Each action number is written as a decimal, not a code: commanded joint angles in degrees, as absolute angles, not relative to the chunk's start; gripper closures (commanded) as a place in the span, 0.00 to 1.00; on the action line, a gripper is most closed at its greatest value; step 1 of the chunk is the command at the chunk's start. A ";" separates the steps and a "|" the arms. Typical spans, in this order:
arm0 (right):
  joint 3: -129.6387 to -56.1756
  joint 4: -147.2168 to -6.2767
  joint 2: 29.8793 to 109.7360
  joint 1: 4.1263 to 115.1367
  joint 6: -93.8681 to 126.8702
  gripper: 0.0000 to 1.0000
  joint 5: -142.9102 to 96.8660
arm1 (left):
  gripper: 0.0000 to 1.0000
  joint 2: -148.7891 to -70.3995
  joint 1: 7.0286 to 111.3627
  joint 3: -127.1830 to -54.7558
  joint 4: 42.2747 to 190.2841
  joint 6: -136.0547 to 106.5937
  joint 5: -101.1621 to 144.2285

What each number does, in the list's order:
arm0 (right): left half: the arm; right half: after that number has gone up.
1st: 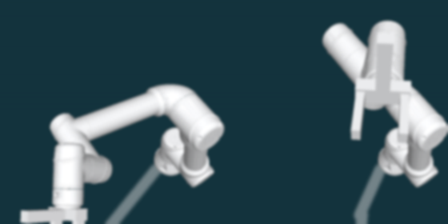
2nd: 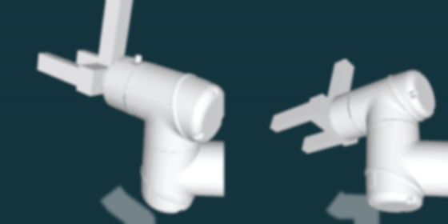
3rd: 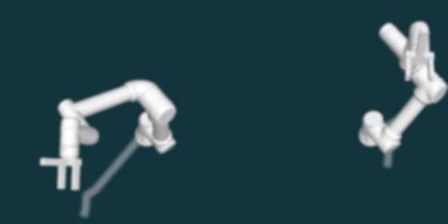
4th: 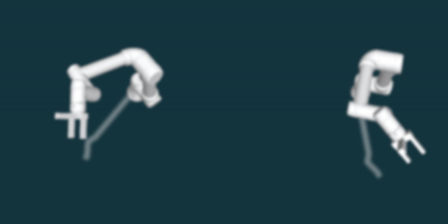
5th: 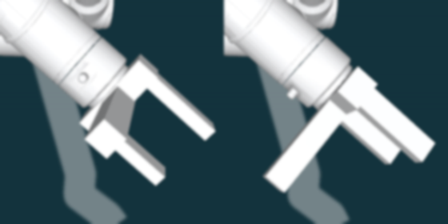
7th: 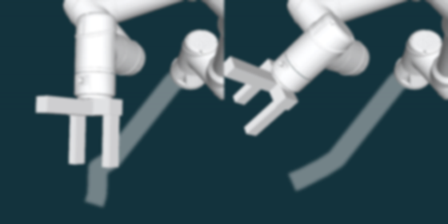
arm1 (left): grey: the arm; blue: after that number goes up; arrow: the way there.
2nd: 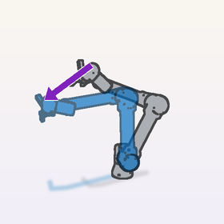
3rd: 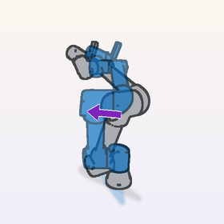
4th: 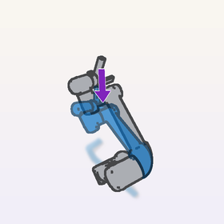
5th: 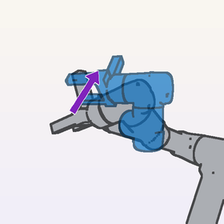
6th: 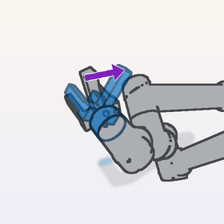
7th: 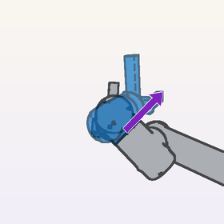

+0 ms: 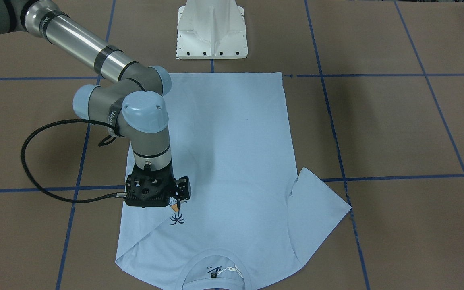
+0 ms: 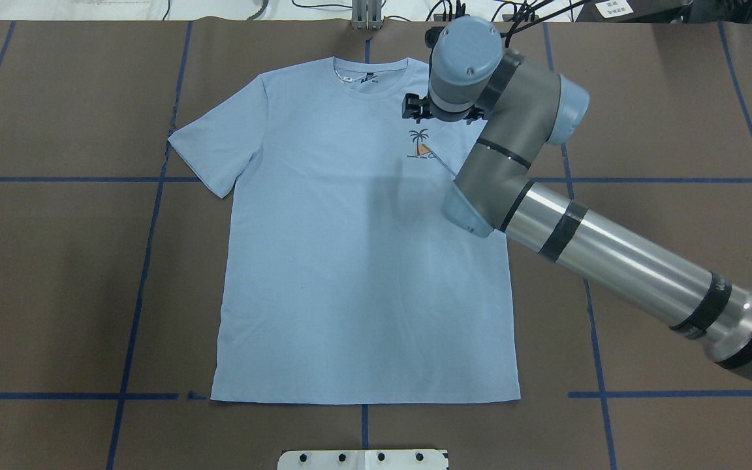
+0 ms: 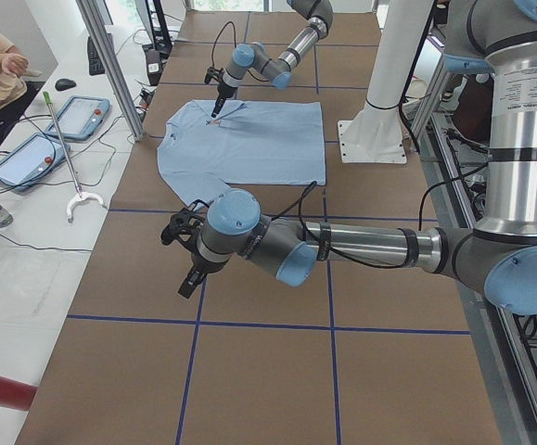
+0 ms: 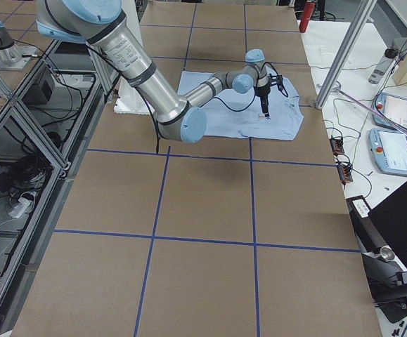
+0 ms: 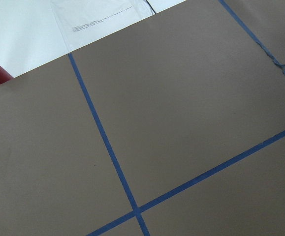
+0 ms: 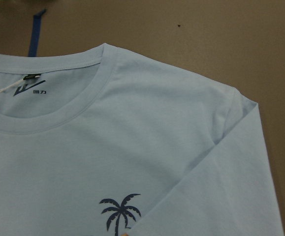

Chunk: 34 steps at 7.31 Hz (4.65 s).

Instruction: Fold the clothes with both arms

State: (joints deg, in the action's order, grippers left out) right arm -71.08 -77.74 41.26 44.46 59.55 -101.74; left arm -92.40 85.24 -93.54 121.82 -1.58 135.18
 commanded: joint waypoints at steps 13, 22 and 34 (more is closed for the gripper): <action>-78.49 -83.14 60.29 75.85 11.78 0.00 -133.24 | 0.32 -119.61 52.38 -63.73 146.78 -62.49 108.28; -78.57 -83.14 60.64 75.85 11.87 0.00 -133.07 | 1.00 -119.88 50.54 -62.58 146.34 -62.40 108.28; -78.49 -83.06 60.64 75.41 12.66 0.00 -132.89 | 0.33 -136.85 42.01 -60.03 130.43 -76.03 105.38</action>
